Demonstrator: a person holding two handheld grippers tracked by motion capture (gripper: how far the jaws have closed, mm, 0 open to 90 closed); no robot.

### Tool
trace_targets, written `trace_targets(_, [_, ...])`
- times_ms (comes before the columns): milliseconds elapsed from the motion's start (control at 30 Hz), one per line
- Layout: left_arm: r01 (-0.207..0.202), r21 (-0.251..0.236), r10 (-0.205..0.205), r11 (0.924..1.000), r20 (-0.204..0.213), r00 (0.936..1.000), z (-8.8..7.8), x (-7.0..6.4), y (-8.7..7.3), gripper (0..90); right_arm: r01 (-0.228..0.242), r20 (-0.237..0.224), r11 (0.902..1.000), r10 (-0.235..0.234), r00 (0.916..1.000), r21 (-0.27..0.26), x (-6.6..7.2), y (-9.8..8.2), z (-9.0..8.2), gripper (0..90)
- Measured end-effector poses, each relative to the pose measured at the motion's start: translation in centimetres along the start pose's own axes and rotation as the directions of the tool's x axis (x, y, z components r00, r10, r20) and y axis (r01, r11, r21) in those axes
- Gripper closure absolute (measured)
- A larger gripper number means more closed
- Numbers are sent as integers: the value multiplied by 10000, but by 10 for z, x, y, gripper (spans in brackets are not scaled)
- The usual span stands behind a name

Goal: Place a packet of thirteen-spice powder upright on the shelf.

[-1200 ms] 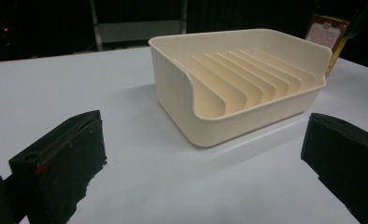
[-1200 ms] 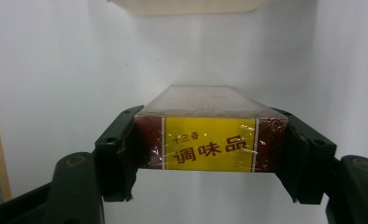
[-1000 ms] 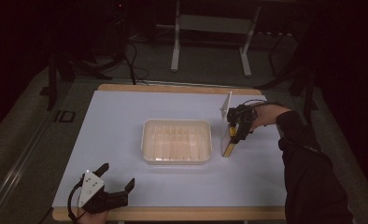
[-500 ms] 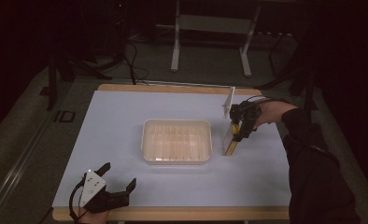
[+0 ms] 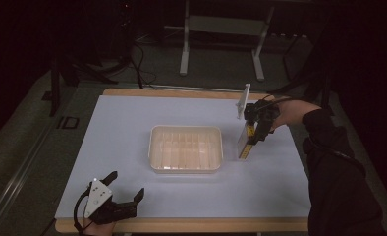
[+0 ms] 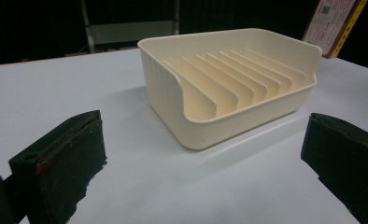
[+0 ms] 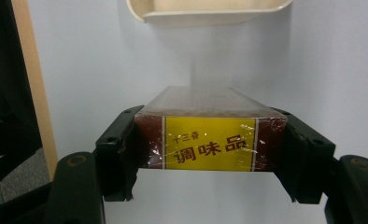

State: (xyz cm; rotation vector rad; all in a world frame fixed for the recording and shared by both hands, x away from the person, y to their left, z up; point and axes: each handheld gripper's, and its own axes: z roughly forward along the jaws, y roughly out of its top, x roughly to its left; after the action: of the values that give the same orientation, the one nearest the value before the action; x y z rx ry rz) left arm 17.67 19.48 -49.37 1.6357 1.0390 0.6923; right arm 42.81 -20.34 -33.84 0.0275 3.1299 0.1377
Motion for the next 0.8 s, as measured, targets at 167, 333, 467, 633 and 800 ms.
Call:
trace_targets(167, [-7,-6,7,10000,39,10000,0,0,0,0,41,140,10000,-40,9999,-78,3,3,-11,319])
trace_targets(333, [-34,4,34,10000,50,10000,0,0,0,0,99,189,9998,-95,9998,-183,7,7,-20,319])
trace_targets(467, [-37,-27,37,10000,61,10000,0,-1,1,0,213,251,9987,-201,9995,-464,10,9,-27,319])
trace_targets(633, [-46,-20,47,10000,80,10000,1,-1,1,0,549,333,9943,-521,9981,-909,13,12,-34,319])
trace_targets(800, [-82,-3,82,10000,93,9999,1,-1,1,0,551,201,9919,-532,9984,-1148,15,16,-41,319])
